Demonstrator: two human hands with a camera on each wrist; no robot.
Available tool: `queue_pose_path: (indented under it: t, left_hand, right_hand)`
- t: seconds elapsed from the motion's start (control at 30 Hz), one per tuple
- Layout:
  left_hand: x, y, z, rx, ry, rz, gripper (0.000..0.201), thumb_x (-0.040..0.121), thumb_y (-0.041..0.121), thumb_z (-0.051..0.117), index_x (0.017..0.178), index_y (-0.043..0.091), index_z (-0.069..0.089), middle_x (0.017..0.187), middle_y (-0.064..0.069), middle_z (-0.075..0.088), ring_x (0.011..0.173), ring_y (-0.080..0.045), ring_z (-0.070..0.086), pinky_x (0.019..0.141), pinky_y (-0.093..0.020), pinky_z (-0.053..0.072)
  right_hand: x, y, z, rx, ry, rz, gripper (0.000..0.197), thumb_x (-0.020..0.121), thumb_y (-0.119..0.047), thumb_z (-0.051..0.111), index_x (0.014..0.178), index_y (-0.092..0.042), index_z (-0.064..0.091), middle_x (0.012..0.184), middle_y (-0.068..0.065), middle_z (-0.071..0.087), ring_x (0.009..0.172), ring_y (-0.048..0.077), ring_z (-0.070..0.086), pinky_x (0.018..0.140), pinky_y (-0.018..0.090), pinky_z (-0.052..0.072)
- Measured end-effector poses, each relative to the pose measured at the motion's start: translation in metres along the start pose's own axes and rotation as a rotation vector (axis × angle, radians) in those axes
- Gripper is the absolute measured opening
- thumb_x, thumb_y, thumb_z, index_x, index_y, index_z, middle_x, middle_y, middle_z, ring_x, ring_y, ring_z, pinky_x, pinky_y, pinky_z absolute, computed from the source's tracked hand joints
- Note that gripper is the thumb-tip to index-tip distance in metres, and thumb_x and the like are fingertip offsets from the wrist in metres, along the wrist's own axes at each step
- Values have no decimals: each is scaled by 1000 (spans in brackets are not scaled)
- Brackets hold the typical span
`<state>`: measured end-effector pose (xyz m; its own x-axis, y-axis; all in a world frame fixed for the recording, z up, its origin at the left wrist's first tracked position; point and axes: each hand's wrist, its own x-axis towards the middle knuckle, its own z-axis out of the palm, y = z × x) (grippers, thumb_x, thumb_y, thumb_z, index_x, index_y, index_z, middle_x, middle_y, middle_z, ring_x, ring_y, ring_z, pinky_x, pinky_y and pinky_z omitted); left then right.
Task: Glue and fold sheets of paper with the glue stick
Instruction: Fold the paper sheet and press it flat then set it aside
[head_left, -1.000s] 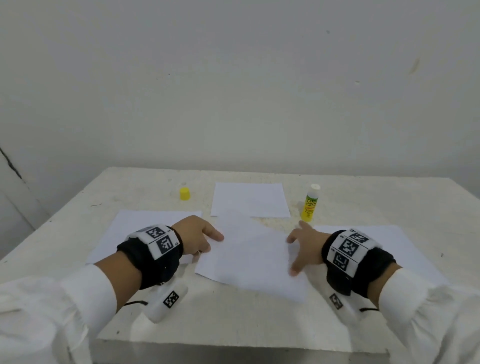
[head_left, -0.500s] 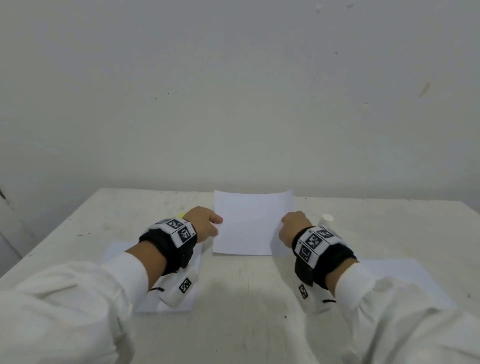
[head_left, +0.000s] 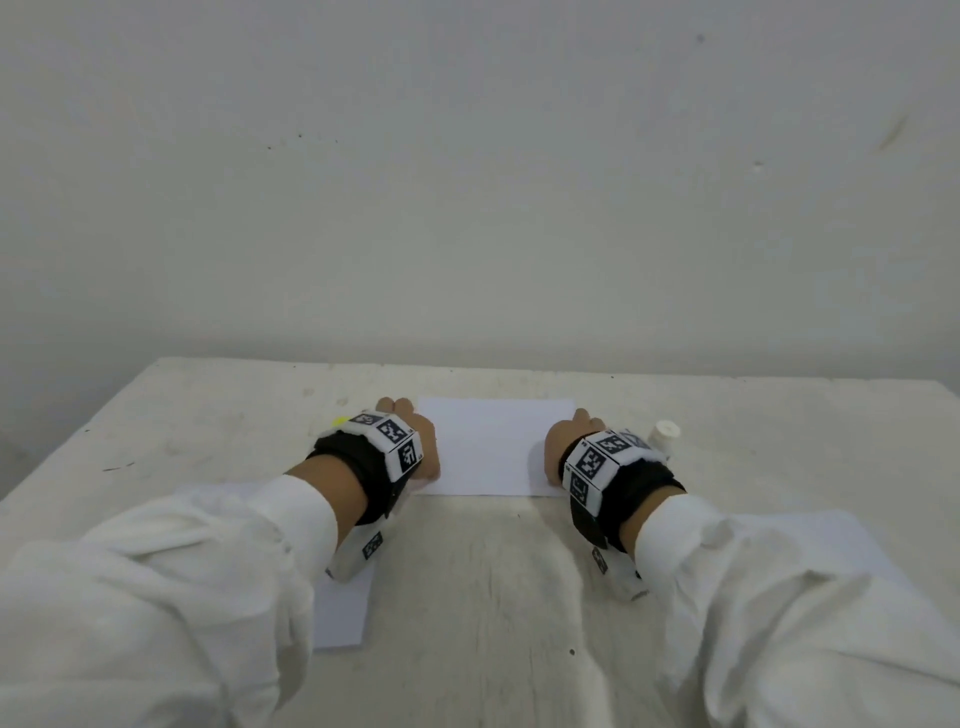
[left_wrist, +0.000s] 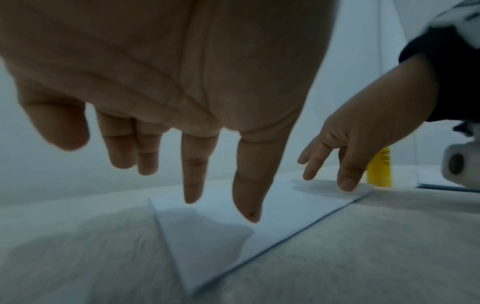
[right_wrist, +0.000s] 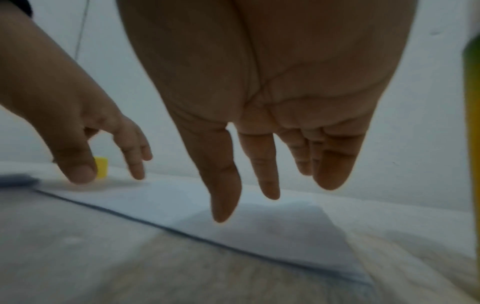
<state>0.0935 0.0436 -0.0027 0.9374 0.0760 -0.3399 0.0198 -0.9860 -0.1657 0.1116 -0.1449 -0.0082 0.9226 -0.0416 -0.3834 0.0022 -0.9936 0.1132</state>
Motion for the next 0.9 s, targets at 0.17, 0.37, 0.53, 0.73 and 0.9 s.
queue_pose_path:
  t: [0.17, 0.37, 0.53, 0.73, 0.9]
  left_hand:
    - [-42, 39, -18, -49, 7, 157, 48, 87, 49, 55, 125, 19, 56, 128, -4, 52, 117, -24, 49, 87, -32, 40]
    - [-102, 148, -18, -65, -107, 546, 40, 92, 43, 52, 81, 6, 63, 79, -5, 59, 76, -22, 56, 68, -27, 43]
    - [-120, 222, -9, 28, -17, 569, 59, 87, 62, 49, 107, 8, 62, 97, -7, 60, 89, -25, 56, 67, -29, 42]
    - [-99, 245, -8, 133, 9, 449, 85, 75, 76, 53, 128, 9, 50, 136, -12, 46, 119, -31, 48, 90, -37, 41]
    - [-91, 253, -11, 41, -93, 405, 106, 72, 71, 62, 147, 8, 22, 147, -11, 38, 128, -30, 44, 105, -43, 38]
  right_hand:
    - [-60, 41, 1, 129, -17, -171, 32, 97, -20, 50, 119, 1, 59, 123, 12, 58, 117, 25, 54, 99, 31, 42]
    - [-126, 168, 20, 151, -90, 14, 41, 86, -26, 67, 122, -6, 63, 124, 6, 63, 113, 20, 59, 96, 28, 46]
    - [-137, 239, 51, 58, -174, 128, 71, 85, -58, 56, 133, -7, 48, 136, 10, 51, 123, 25, 50, 100, 31, 41]
    - [-128, 255, 71, 117, -133, 120, 80, 82, -65, 54, 133, -5, 45, 134, 12, 50, 120, 27, 52, 96, 35, 43]
    - [-121, 259, 79, 135, -100, 112, 84, 77, -70, 56, 131, -6, 46, 133, 12, 50, 115, 29, 54, 93, 37, 45]
